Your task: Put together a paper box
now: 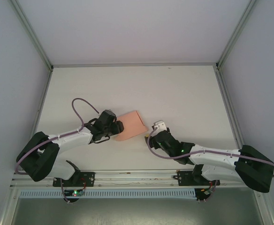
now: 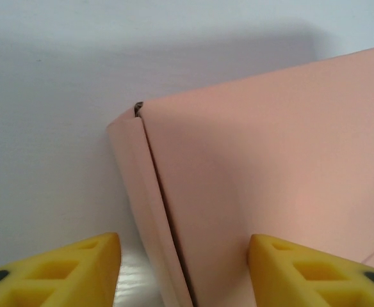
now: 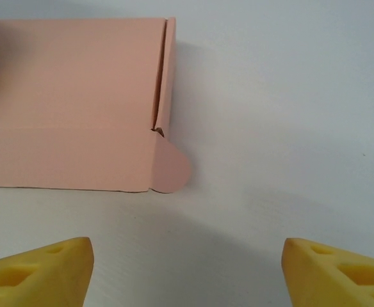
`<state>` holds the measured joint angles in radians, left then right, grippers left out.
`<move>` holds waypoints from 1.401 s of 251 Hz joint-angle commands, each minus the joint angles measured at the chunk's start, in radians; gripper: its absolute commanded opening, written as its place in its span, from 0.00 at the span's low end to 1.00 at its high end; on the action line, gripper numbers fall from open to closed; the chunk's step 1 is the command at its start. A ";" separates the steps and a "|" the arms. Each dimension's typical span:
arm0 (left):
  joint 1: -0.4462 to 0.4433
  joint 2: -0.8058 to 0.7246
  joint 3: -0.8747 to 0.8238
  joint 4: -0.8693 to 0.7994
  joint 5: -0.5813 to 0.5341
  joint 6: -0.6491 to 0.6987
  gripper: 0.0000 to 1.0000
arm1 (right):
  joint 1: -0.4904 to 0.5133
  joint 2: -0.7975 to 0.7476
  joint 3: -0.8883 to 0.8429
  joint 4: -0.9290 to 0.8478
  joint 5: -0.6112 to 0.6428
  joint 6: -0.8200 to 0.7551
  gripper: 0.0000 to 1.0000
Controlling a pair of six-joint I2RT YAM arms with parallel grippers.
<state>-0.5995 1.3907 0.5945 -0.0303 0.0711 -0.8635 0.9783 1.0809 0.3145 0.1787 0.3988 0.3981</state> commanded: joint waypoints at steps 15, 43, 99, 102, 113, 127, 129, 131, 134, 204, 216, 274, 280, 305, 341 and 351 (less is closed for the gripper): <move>0.043 0.043 -0.074 0.128 0.104 0.053 0.47 | -0.114 -0.062 0.014 0.026 -0.117 -0.008 0.95; 0.069 0.056 -0.109 0.209 0.161 0.057 0.41 | -0.228 -0.060 0.051 0.065 -0.277 0.024 0.98; 0.104 0.058 -0.144 0.235 0.203 0.067 0.30 | -0.394 0.098 0.195 0.031 -0.565 0.091 0.99; 0.106 0.056 -0.147 0.237 0.203 0.065 0.29 | -0.400 0.110 0.204 0.024 -0.573 0.094 0.98; 0.115 0.045 -0.157 0.238 0.205 0.061 0.29 | -0.423 0.159 0.236 0.009 -0.612 0.112 0.99; 0.123 0.030 -0.168 0.232 0.207 0.060 0.27 | -0.451 0.229 0.273 0.002 -0.689 0.140 0.98; 0.125 0.028 -0.170 0.232 0.208 0.059 0.27 | -0.455 0.239 0.278 0.003 -0.704 0.143 0.98; 0.126 0.026 -0.172 0.232 0.208 0.056 0.26 | -0.459 0.249 0.283 0.005 -0.719 0.146 0.98; 0.126 0.021 -0.174 0.233 0.208 0.054 0.26 | -0.463 0.264 0.289 0.009 -0.744 0.149 0.99; 0.150 -0.071 -0.252 0.261 0.214 0.024 0.11 | -0.481 0.513 0.407 0.075 -0.985 0.217 0.97; 0.156 -0.086 -0.269 0.275 0.219 0.015 0.07 | -0.480 0.531 0.414 0.070 -0.993 0.220 0.97; 0.162 -0.138 -0.309 0.341 0.262 -0.021 0.00 | -0.456 0.579 0.438 0.034 -1.043 0.196 0.95; 0.164 -0.143 -0.313 0.351 0.269 -0.025 0.00 | -0.453 0.583 0.437 0.034 -1.049 0.196 0.95; 0.165 -0.165 -0.328 0.411 0.305 -0.050 0.00 | -0.441 0.588 0.434 0.025 -1.071 0.193 0.95; 0.164 -0.225 -0.350 0.440 0.317 -0.075 0.00 | -0.444 0.564 0.407 -0.001 -1.051 0.186 0.95; 0.164 -0.251 -0.353 0.432 0.316 -0.079 0.00 | -0.444 0.557 0.403 -0.010 -1.054 0.181 0.95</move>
<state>-0.4492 1.2018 0.2607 0.3565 0.3664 -0.9077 0.5331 1.6596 0.7345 0.2028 -0.6353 0.5995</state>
